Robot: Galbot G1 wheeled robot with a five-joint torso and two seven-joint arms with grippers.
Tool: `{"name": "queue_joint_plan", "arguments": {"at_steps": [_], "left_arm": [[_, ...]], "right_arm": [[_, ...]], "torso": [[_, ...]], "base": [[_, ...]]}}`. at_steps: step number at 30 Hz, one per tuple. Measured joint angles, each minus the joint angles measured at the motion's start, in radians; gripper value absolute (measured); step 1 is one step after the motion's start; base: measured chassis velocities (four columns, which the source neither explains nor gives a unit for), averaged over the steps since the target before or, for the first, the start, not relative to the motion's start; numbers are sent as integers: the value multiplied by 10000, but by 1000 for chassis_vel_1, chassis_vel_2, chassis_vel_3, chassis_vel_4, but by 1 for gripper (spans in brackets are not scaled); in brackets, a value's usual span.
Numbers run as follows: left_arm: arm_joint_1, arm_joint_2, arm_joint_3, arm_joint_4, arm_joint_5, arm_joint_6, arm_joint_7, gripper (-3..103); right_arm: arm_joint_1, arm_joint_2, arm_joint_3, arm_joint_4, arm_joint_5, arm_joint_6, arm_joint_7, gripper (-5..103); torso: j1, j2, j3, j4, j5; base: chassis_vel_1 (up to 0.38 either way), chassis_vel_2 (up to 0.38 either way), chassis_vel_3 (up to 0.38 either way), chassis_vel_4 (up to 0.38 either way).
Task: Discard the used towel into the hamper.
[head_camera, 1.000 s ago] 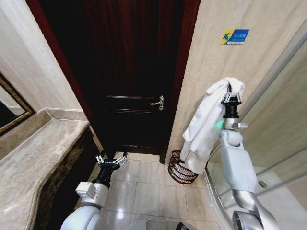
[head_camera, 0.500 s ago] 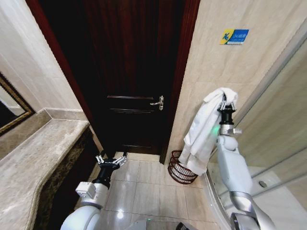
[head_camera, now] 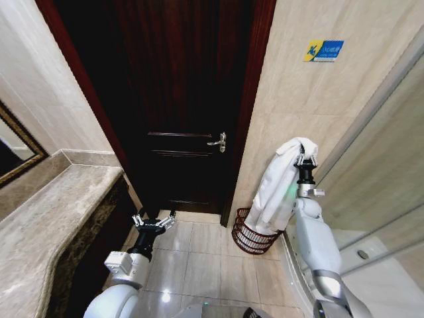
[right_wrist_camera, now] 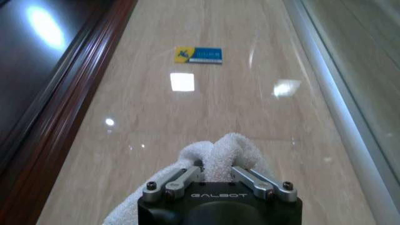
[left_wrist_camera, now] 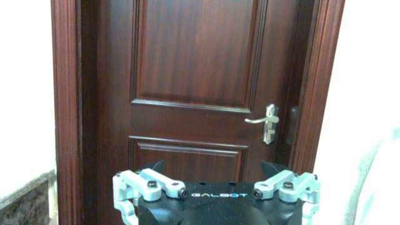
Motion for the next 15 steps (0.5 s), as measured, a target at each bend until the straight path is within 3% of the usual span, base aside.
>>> {"name": "queue_joint_plan", "arguments": {"at_steps": [15], "left_arm": [[0, 0, 0, 0, 0, 0, 0, 100]], "right_arm": [[-324, 322, 144, -700, -108, 249, -76, 8]], "torso": [[0, 0, 0, -1, 1]], "base": [[0, 0, 0, 0]]}}
